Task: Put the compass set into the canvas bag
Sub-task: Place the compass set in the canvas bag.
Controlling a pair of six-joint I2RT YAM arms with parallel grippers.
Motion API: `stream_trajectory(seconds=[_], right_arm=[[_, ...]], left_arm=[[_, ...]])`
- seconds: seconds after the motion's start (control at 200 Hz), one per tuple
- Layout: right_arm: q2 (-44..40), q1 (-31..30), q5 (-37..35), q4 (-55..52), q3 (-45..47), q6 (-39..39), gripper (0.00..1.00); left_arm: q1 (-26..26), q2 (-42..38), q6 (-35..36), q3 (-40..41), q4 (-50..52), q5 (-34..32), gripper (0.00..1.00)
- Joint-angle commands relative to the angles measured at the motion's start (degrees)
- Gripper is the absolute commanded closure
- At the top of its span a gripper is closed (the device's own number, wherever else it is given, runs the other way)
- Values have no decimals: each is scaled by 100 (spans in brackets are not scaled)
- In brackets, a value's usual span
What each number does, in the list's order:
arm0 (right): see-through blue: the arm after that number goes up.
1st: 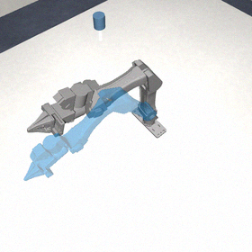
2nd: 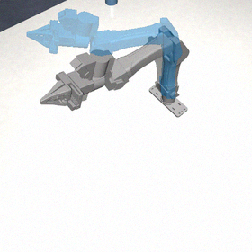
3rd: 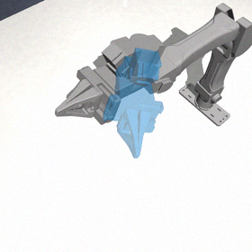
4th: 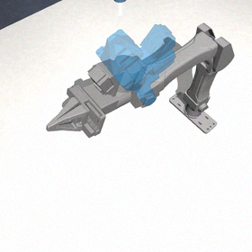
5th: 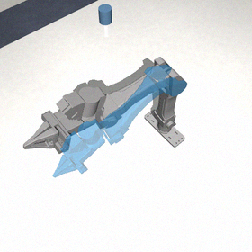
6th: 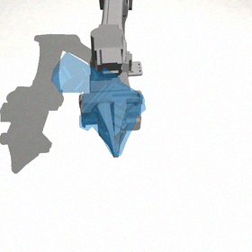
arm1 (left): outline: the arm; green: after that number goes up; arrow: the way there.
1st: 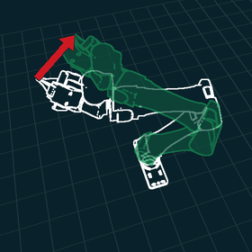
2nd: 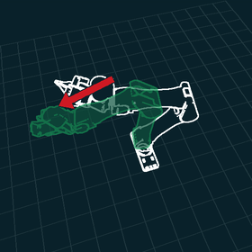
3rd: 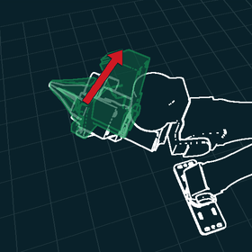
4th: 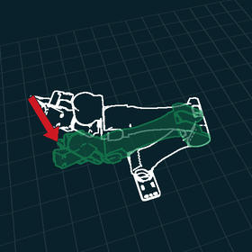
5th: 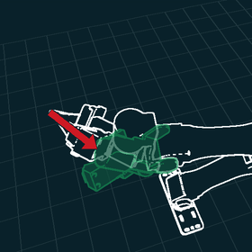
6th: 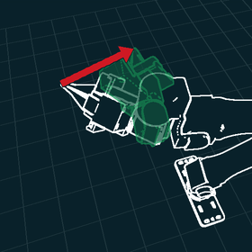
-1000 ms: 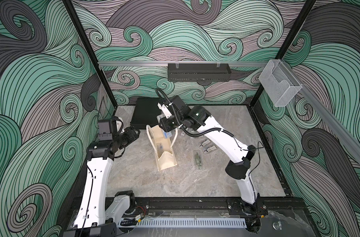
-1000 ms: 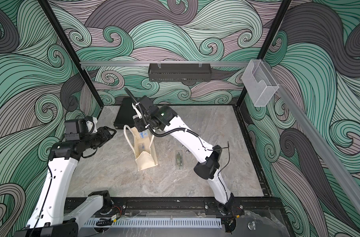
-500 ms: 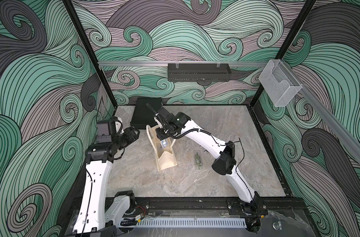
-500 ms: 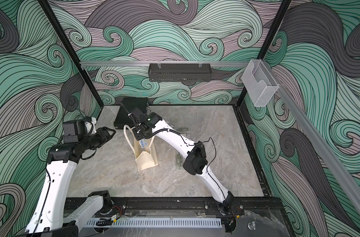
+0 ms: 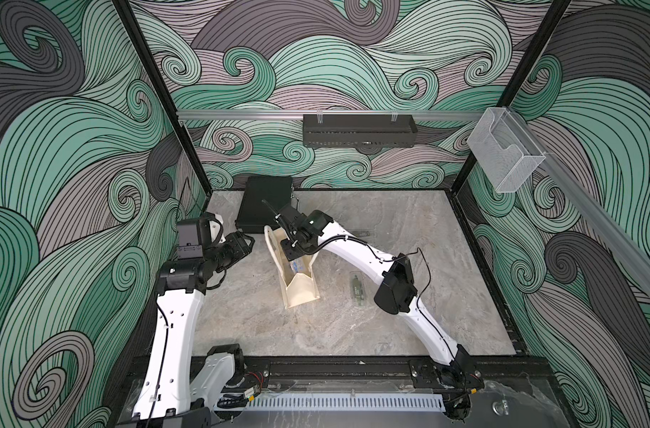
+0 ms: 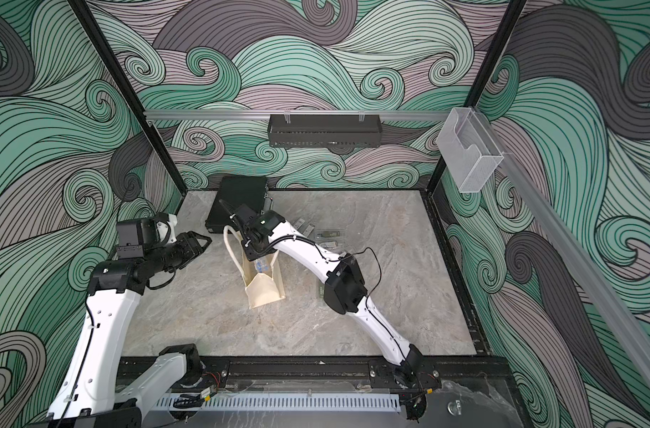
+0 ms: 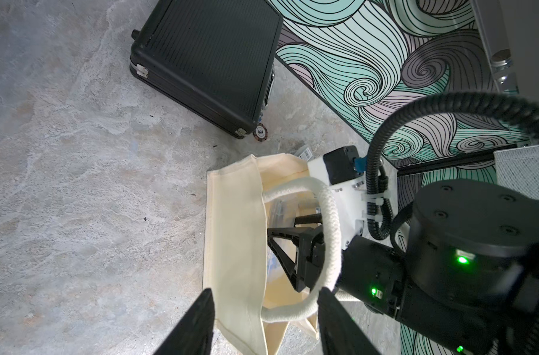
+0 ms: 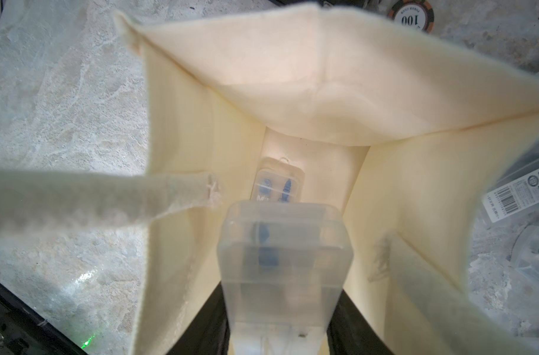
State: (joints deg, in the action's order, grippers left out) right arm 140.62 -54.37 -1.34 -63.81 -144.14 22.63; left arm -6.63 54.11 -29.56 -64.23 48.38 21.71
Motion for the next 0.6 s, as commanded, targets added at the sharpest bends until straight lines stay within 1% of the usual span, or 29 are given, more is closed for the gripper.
stream_trajectory(seconds=[0.0,0.08,0.165,0.32,0.49,0.595], right_arm=[[-151,23,-95,-78,-36,86,39],[-275,15,-92,-74,-91,101,30],[-436,5,-51,-73,-242,69,27],[-842,-30,-86,-50,-436,-55,25],[-1211,-27,115,12,-474,-239,24],[-1536,-31,-20,10,-452,-413,25]], left_arm=[[-31,-85,38,33,-13,100,44],[-31,-80,23,25,-21,125,44],[-29,-71,29,9,-22,140,44],[-24,-64,38,-28,-12,175,44],[-18,-36,8,-33,-48,262,44],[-22,-40,3,-46,-48,296,44]])
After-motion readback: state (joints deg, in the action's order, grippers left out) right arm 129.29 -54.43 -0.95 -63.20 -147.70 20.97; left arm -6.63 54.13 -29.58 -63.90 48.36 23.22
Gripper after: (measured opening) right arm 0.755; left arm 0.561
